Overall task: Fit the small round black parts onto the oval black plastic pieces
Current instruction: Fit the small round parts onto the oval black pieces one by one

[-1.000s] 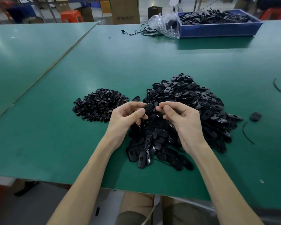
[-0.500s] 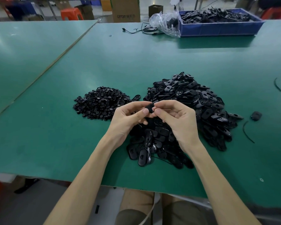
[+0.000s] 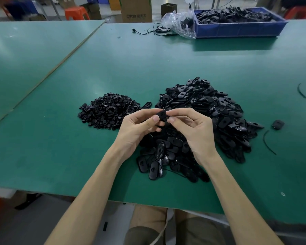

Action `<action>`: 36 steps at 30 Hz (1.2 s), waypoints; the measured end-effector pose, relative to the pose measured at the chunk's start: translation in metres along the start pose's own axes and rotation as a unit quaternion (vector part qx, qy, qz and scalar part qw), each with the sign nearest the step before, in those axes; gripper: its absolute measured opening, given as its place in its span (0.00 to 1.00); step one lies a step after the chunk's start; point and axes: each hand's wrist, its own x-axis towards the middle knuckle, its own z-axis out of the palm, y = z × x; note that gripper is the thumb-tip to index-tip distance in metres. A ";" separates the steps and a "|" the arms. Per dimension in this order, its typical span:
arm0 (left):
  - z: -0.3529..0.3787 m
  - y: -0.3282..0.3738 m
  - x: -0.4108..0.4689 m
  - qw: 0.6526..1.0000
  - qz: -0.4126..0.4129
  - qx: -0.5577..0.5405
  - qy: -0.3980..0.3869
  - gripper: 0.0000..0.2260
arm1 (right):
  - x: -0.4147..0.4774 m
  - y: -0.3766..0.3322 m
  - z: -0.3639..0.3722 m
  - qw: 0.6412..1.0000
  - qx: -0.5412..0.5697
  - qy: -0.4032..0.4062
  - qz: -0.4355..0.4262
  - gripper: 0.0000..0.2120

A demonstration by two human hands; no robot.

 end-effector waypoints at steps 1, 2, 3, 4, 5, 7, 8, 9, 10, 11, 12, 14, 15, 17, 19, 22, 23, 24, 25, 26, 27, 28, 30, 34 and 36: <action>0.000 0.000 0.000 1.000 0.000 0.003 -0.001 0.14 | 0.000 0.000 0.000 1.000 -0.002 0.001 0.000 0.11; 0.000 0.000 0.000 1.000 0.001 0.008 -0.002 0.14 | 0.000 0.001 0.000 1.000 -0.009 0.001 -0.001 0.13; 0.000 0.000 0.000 1.000 0.001 0.014 -0.004 0.14 | 0.000 0.001 -0.001 1.000 -0.024 0.000 -0.005 0.15; 0.000 0.000 0.000 1.000 0.000 0.019 -0.004 0.15 | 0.001 0.002 -0.001 0.999 -0.046 0.001 -0.012 0.16; 0.000 -0.001 0.000 1.000 -0.001 0.022 -0.003 0.15 | 0.001 0.003 -0.001 0.998 -0.067 0.001 -0.019 0.17; 0.001 0.000 0.000 1.000 -0.001 0.025 0.001 0.14 | 0.002 0.004 -0.002 0.995 -0.095 0.003 -0.031 0.16; 0.001 0.000 -0.001 1.000 -0.001 0.026 0.003 0.14 | 0.001 0.004 -0.002 0.994 -0.101 0.005 -0.032 0.15; 0.002 0.000 -0.001 1.000 0.000 0.026 0.004 0.14 | 0.001 0.004 -0.002 0.995 -0.099 0.009 -0.030 0.14; 0.002 0.000 -0.001 1.000 0.001 0.026 0.004 0.14 | 0.001 0.004 -0.001 0.995 -0.092 0.012 -0.025 0.12; 0.003 0.000 -0.001 1.000 0.002 0.026 0.002 0.14 | 0.001 0.004 -0.001 0.996 -0.084 0.014 -0.021 0.10; 0.003 0.000 -0.001 1.000 0.003 0.027 0.001 0.14 | 0.000 0.003 0.000 0.997 -0.076 0.016 -0.018 0.09; 0.003 0.001 -0.001 0.999 0.006 0.033 -0.002 0.14 | 0.000 0.002 0.000 0.998 -0.065 0.023 -0.013 0.08; 0.003 0.001 -0.002 0.999 0.006 0.036 -0.002 0.14 | -0.001 0.002 0.000 0.998 -0.059 0.028 -0.009 0.08; 0.004 0.001 -0.002 0.999 0.006 0.044 -0.002 0.14 | -0.001 0.002 0.001 0.998 -0.058 0.039 -0.006 0.07; 0.004 0.001 -0.003 0.999 0.005 0.053 -0.003 0.14 | -0.001 0.002 0.001 0.997 -0.067 0.049 -0.003 0.07; 0.005 0.001 -0.004 0.998 0.001 0.062 -0.004 0.14 | -0.002 0.002 0.002 0.996 -0.074 0.054 0.001 0.06; 0.006 0.002 -0.004 0.998 -0.001 0.063 -0.004 0.13 | -0.003 0.002 0.003 0.996 -0.077 0.054 0.001 0.06; 0.006 0.002 -0.004 0.998 -0.002 0.064 -0.004 0.13 | -0.003 0.002 0.004 0.995 -0.083 0.054 0.001 0.06; 0.006 0.002 -0.005 0.998 -0.003 0.064 -0.004 0.12 | -0.004 0.003 0.004 0.994 -0.091 0.054 0.001 0.07; 0.007 0.002 -0.005 0.998 -0.004 0.064 -0.005 0.11 | -0.004 0.003 0.005 0.993 -0.101 0.052 0.000 0.07; 0.007 0.002 -0.005 0.998 -0.003 0.062 -0.004 0.10 | -0.004 0.003 0.006 0.993 -0.111 0.050 -0.002 0.07; 0.007 0.002 -0.005 0.998 -0.004 0.059 -0.002 0.10 | -0.005 0.003 0.006 0.992 -0.121 0.048 -0.004 0.07; 0.008 0.001 -0.005 0.998 -0.004 0.055 0.001 0.09 | -0.005 0.004 0.007 0.988 -0.145 0.050 -0.010 0.07; 0.008 0.001 -0.004 0.998 -0.003 0.056 0.000 0.08 | -0.005 0.006 0.009 0.982 -0.180 0.053 -0.017 0.08; 0.008 0.001 -0.004 0.999 -0.004 0.054 0.001 0.07 | -0.005 0.006 0.010 0.982 -0.182 0.053 -0.017 0.07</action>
